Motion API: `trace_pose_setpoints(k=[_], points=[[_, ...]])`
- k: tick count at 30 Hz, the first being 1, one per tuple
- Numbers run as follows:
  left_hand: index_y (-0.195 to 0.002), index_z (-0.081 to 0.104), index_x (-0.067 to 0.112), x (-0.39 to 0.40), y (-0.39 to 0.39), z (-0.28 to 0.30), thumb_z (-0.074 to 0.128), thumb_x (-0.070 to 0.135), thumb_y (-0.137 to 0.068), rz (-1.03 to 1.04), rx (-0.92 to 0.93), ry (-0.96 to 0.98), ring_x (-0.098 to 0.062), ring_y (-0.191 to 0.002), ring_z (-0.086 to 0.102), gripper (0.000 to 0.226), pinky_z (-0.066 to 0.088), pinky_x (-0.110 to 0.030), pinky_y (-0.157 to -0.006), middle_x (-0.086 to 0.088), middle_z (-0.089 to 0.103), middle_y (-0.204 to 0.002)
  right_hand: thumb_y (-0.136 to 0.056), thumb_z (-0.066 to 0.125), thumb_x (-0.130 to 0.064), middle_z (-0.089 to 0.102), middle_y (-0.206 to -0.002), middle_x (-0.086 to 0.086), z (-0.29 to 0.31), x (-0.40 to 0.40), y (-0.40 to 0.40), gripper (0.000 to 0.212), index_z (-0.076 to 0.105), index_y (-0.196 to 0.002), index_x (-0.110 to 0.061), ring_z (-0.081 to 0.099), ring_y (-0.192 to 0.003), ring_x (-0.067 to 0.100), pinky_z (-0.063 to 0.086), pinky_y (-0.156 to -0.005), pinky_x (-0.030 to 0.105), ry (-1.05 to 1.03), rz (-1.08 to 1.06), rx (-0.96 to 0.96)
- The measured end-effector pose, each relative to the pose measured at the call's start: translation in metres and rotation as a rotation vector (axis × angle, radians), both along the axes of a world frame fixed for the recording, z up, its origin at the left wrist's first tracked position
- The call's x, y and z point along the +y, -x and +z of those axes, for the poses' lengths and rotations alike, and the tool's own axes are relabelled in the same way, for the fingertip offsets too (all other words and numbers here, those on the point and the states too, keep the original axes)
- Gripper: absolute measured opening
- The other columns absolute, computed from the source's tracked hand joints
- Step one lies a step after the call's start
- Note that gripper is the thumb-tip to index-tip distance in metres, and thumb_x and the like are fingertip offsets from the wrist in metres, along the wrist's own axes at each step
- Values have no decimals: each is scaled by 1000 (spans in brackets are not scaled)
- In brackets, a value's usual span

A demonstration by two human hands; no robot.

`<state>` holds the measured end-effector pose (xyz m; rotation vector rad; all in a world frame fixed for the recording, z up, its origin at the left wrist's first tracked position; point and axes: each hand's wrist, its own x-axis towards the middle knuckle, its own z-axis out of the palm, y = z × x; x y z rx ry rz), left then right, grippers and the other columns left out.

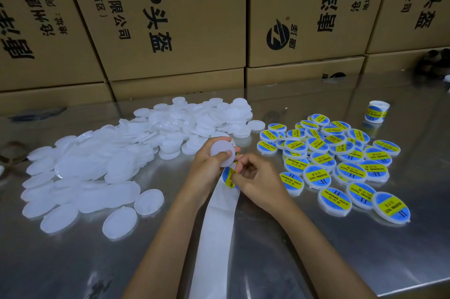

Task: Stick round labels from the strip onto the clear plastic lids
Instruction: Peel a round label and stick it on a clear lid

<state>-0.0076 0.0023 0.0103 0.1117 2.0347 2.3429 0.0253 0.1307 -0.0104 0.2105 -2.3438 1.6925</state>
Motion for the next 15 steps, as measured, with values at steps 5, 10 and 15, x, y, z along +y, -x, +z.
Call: trace_pose_setpoints(k=[5, 10, 15], points=[[-125, 62, 8, -1, -1, 1, 46, -4, -97, -4, -16, 16, -20, -85, 72, 34, 59, -32, -81, -4, 78, -94, -85, 60, 3, 61, -73, 3, 13, 9, -2, 28, 55, -65, -17, 57, -72, 12, 46, -67, 25, 411, 135, -171], [-116, 64, 12, -2, -5, 13, 35, 5, -99, 42, -40, 0, -29, -86, 64, 34, 44, -39, -82, -12, 76, -100, -87, 54, 7, 60, -69, -1, 18, 18, -1, 24, 52, -76, -15, 59, -68, 13, 49, -60, 24, 677, 203, -211], [-122, 58, 6, -8, -9, 27, 27, 14, -103, 55, -13, -240, -27, -69, 68, 38, 41, -24, -50, -21, 69, -104, -86, 60, 9, 67, -89, 9, 20, 19, 1, 23, 52, -96, -10, 64, -81, 21, 51, -68, 27, 749, 186, -201]])
